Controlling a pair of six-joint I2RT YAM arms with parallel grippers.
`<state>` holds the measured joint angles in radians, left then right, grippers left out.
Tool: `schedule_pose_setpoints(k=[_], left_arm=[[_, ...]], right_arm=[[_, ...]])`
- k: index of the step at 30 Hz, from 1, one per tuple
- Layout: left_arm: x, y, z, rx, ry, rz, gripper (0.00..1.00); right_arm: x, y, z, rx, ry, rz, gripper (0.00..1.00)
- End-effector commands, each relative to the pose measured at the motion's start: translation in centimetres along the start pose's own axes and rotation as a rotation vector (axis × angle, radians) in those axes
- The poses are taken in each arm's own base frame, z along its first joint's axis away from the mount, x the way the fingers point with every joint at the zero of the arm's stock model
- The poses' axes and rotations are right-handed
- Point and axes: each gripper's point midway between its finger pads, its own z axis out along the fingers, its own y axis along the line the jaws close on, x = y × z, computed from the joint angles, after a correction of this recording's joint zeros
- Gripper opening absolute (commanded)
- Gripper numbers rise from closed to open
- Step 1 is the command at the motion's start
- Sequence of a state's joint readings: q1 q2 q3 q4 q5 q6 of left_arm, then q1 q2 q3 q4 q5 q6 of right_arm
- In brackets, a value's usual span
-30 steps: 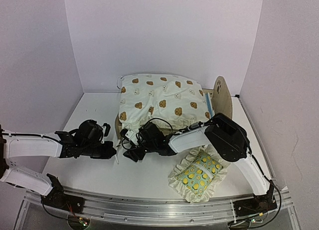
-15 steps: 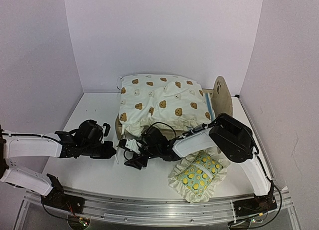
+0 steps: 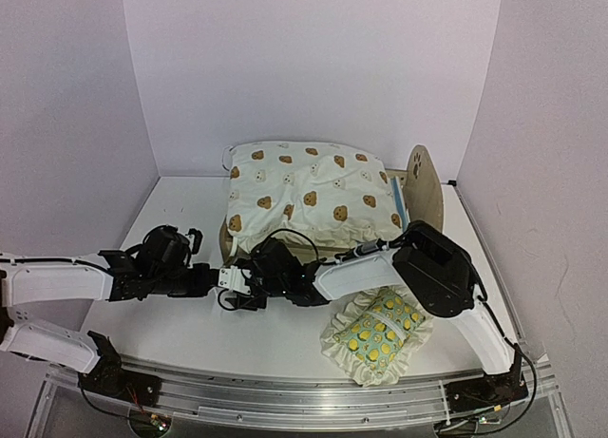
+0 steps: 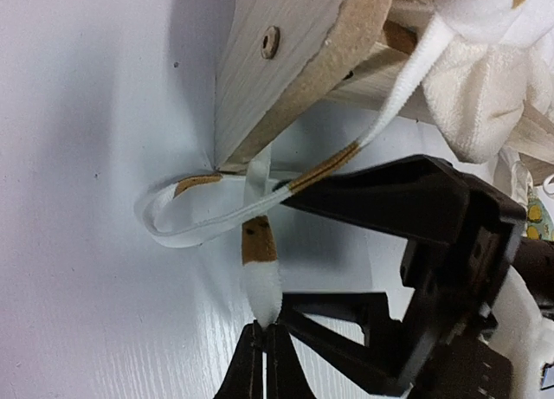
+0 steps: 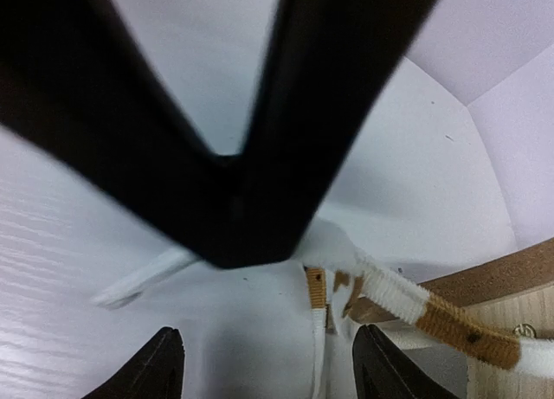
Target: Set up the pet bed
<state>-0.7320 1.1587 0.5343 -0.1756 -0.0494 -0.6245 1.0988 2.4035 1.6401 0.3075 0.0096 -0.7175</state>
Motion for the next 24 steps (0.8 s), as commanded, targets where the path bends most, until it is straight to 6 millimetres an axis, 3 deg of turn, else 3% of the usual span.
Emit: schedule_pose_setpoints(k=[1,6,10,13,19,22,24], left_arm=[[0.0,-0.2,-0.2,0.007,-0.004,0.027,0.00],[0.1,0.1,-0.3,0.003,-0.006,0.024,0.00],[0.0,0.2,-0.3,-0.002,-0.010,0.023,0.00],[-0.1,0.2,-0.2,0.000,-0.013,0.022,0.00],[0.0,0.2,-0.2,0.005,-0.010,0.021,0.00],[-0.1,0.4,-0.5,-0.003,-0.020,0.014,0.00],[-0.3,0.5,-0.7,-0.008,-0.029,0.011,0.00]], right_arm=[[2.8,-2.7,1.7,0.090,0.108,-0.028,0.65],[5.1,-3.7,1.7,0.069,0.182,0.045,0.59],[6.0,-2.5,0.4,0.034,0.207,0.100,0.52],[6.3,-2.0,-0.6,0.028,0.203,0.153,0.52],[7.9,-3.3,-0.4,0.035,0.229,0.297,0.55],[8.0,-3.4,-1.1,0.017,0.224,0.375,0.53],[6.7,-3.5,-2.3,0.002,0.179,0.395,0.57]])
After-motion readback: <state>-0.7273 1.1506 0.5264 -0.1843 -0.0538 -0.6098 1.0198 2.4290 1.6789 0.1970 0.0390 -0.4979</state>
